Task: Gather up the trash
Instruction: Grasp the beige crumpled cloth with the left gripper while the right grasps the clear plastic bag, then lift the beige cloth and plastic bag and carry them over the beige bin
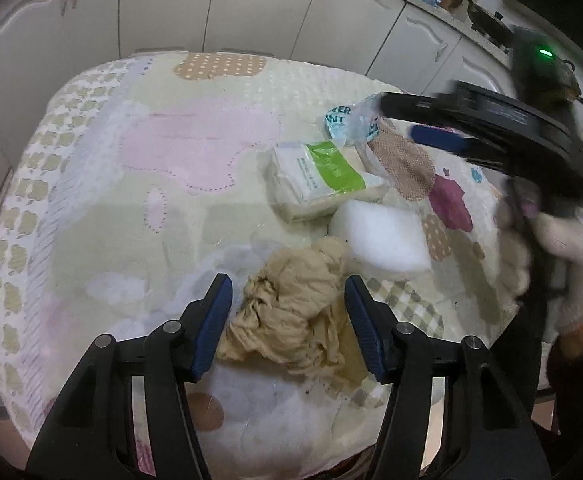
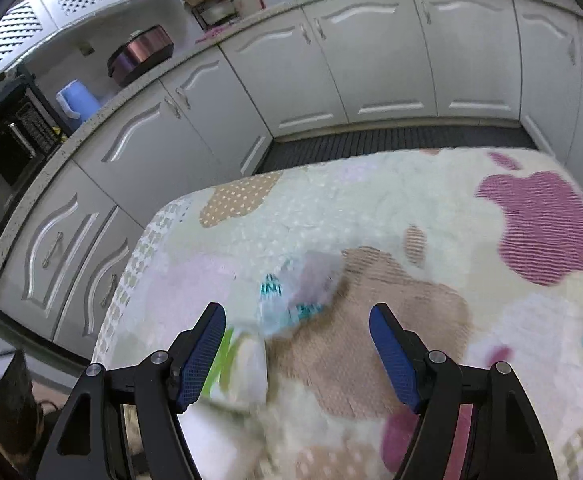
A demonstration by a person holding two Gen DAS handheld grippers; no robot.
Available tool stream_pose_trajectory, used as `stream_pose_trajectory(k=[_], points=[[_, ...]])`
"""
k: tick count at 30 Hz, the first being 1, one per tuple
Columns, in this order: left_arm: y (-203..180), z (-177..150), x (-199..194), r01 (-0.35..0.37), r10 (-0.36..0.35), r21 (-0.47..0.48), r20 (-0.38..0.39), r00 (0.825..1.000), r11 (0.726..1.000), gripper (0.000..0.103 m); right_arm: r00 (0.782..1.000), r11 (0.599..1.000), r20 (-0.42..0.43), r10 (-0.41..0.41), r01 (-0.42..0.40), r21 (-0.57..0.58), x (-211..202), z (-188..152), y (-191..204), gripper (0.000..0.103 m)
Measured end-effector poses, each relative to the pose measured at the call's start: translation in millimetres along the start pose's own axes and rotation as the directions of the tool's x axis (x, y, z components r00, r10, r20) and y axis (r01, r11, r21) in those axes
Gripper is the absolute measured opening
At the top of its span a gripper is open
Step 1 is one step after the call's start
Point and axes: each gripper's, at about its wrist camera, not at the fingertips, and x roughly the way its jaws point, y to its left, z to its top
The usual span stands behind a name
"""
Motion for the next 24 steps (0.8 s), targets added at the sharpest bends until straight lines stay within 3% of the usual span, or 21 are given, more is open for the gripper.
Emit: stream_pose_trajectory(k=[2,3,4,6,13,24], points=[[1,3,3,-0.001,0.001,0.003,0.006,1.0,1.0,0.041,1.0,0.999,-0.018,0.013,-0.012,0.031,20,6,-5,0.068],[1,4,4,-0.003,0.003,0.004,0.007,1.0,1.0,0.033,1.0,0.999,-0.022,0.015,-0.014,0.041,25,6,-7,0.048],[2,5,5,-0.005,0.005,0.005,0.011,1.0,1.0,0.029,0.999,0.998,-0.034,0.031,-0.029,0.058,32,7,-11,0.038],[4,7,5,-0.006,0.006,0.007,0.014,1.0,1.0,0.024,0.998,0.996,-0.038,0.049,-0.047,0.07,35,5,-14,0.029],[5,18,-12,0.009,-0.008,-0.02,0.068,0.998,1.0,0.022,0.996,0.998,0.067,0.061,-0.061,0.006,-25,-2,-17,0.025],[-59,27,-28,0.018,-0.032,0.099,0.137,0.99,0.995,0.021,0.991,1.0,0.132,0.017,-0.018,0.007,-104,-44,-35,0.025]])
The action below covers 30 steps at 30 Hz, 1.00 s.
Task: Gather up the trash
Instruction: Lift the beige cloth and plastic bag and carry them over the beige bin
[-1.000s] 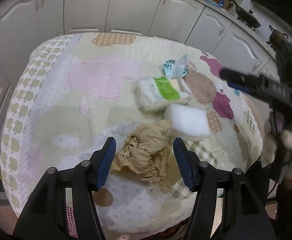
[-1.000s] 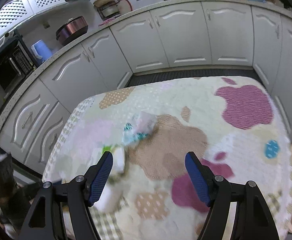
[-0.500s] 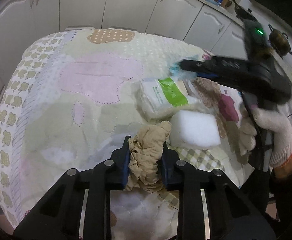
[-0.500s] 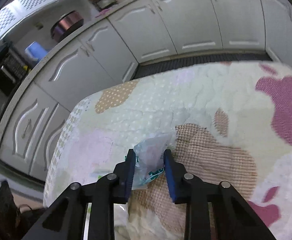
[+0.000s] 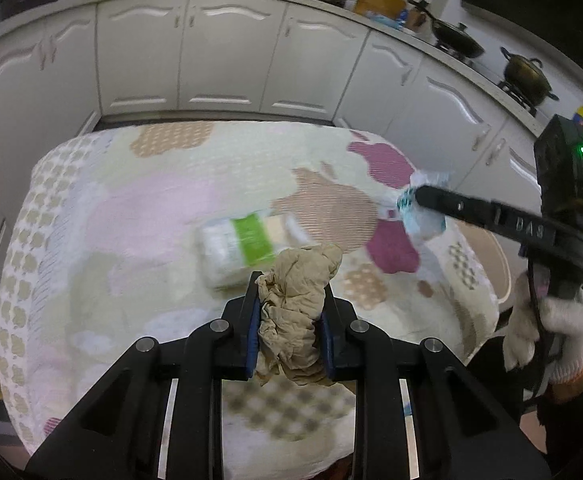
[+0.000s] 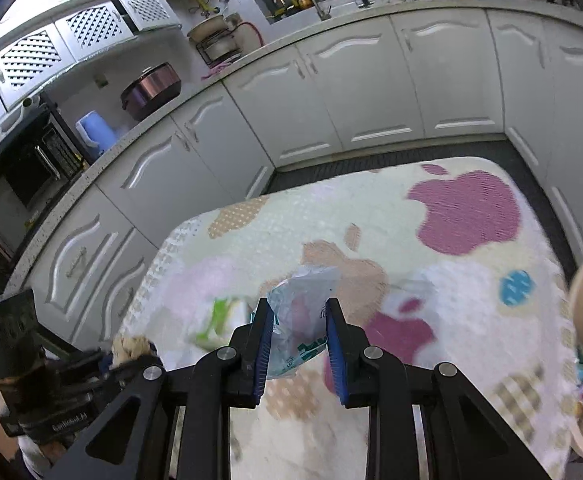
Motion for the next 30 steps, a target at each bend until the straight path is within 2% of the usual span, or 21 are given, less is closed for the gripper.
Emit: stream_pose_trajectory(k=[9,15,25,30], points=[[-48,4,6,-0.022,0.019,0.066,0.037,0.999,0.998,0.021,0.999,1.0,0.019,-0.028,0.028,0.007,-36,-25,-20,0.025],[-79,7,18,-0.016,0.013,0.114,0.03,0.999,0.993,0.021,0.997,0.998,0.047,-0.053,0.051,0.042,-60,-33,-42,0.025],[-147,20,43,0.061,-0.062,0.205,0.001,0.998,0.977,0.021,0.985,0.983,0.084,-0.15,0.14,0.119,-104,-43,-96,0.025],[-179,26,61,0.114,-0.108,0.237,-0.039,0.993,0.965,0.021,0.973,0.96,0.087,-0.214,0.193,0.205,-124,-49,-136,0.025]])
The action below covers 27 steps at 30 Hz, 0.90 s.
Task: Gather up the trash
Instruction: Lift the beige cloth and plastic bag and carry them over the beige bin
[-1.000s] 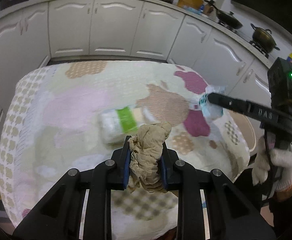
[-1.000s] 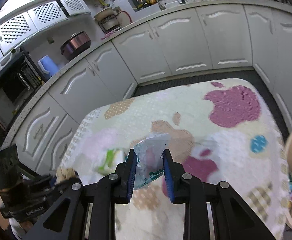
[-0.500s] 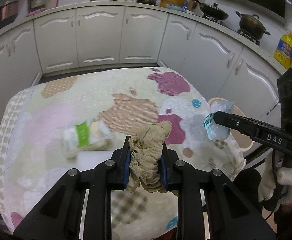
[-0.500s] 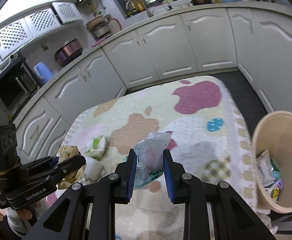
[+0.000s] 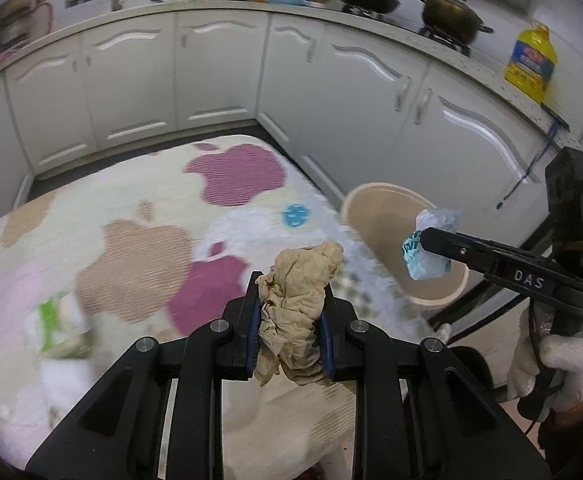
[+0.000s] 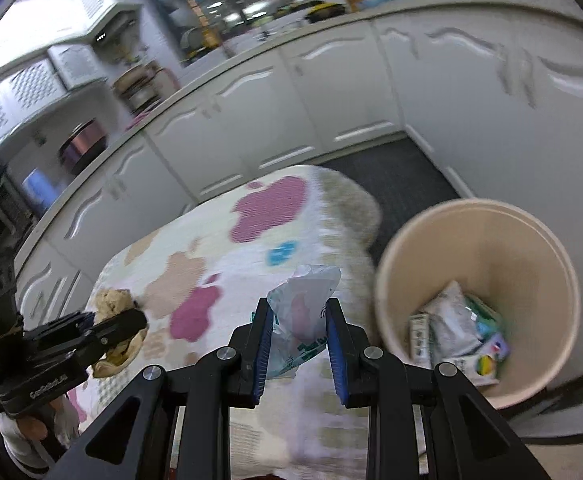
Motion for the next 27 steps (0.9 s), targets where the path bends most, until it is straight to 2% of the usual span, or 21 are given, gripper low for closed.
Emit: stream_pose_trajectory(k=[4,9,21,27], points=[[-22,12,22,0.046,-0.046,0.012,-0.027,0.999,0.999,0.021,0.998,0.997,0.008,-0.065,0.065,0.039,-4,1,-31,0.025],[-43,28,46,0.086,-0.085,0.019,-0.052,0.995,0.996,0.021,0.994,0.992,0.016,-0.107,0.106,0.069,-10,-1,-59,0.025],[-98,59,94,0.128,-0.121,0.089,-0.081,0.989,0.988,0.021,0.979,0.975,0.024,-0.203,0.2,0.093,-20,-1,-107,0.025],[-114,67,126,0.152,-0.141,0.087,-0.115,0.983,0.985,0.022,0.971,0.966,0.01,-0.239,0.236,0.105,-15,7,-125,0.025]])
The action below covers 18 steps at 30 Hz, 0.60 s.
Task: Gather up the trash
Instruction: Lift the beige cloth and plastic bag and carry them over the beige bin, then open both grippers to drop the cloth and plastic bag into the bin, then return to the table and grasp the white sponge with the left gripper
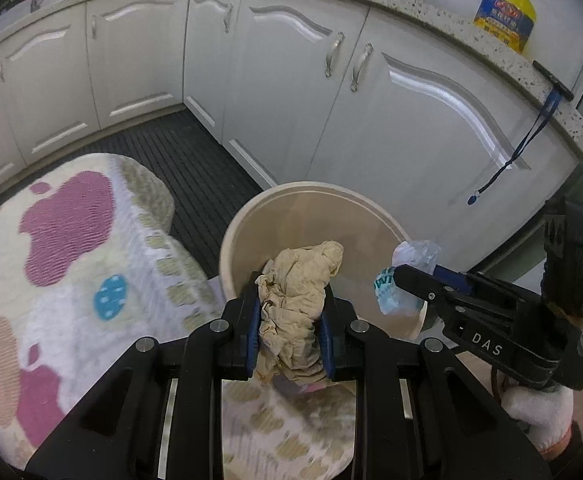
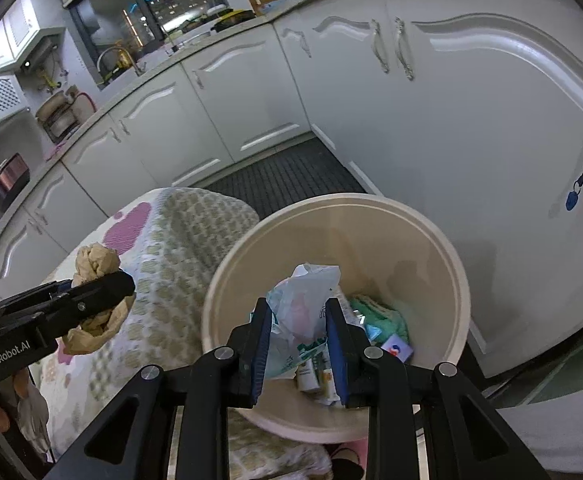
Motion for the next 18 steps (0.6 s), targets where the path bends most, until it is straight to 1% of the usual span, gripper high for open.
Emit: stream_pose_trajectory(k=[1,2,3,5,8,10,13,18], points=[[0,1,4,0.005,-0.005,-0.003,0.0,1.0,1.0,0.022,1.0,1.0,0.0,-0.007,0.007,0.006,2,1,-3,0.025],[-1,2,8,0.007,-0.007,-0.005,0.003,1.0,1.0,0.022,1.0,1.0,-0.001,-0.01,0.01,0.012,3,2,-6,0.031],[-1,3,10,0.008,-0.008,-0.005,0.007,1.0,1.0,0.022,1.0,1.0,-0.004,-0.015,0.016,0.018,5,2,-9,0.043],[-1,5,16,0.006,-0.006,-0.008,0.01,1.0,1.0,0.023,1.0,0.999,-0.009,-0.02,0.02,0.025,8,2,-14,0.052],[0,7,24,0.008,-0.008,-0.012,-0.002,1.0,1.0,0.03,1.0,0.999,-0.007,-0.028,0.028,0.038,8,1,-22,0.052],[2,6,27,0.015,-0.016,-0.017,-0.007,1.0,1.0,0.04,1.0,0.998,-0.015,-0.027,0.028,0.05,9,-1,-26,0.052],[3,5,28,0.027,-0.027,-0.016,-0.004,1.0,1.0,0.051,0.999,0.998,-0.023,-0.027,0.028,0.055,9,-5,-28,0.052],[5,3,25,0.03,-0.03,-0.014,-0.002,1.0,0.999,0.053,0.999,0.998,-0.031,-0.008,0.01,0.068,10,-9,-27,0.052]])
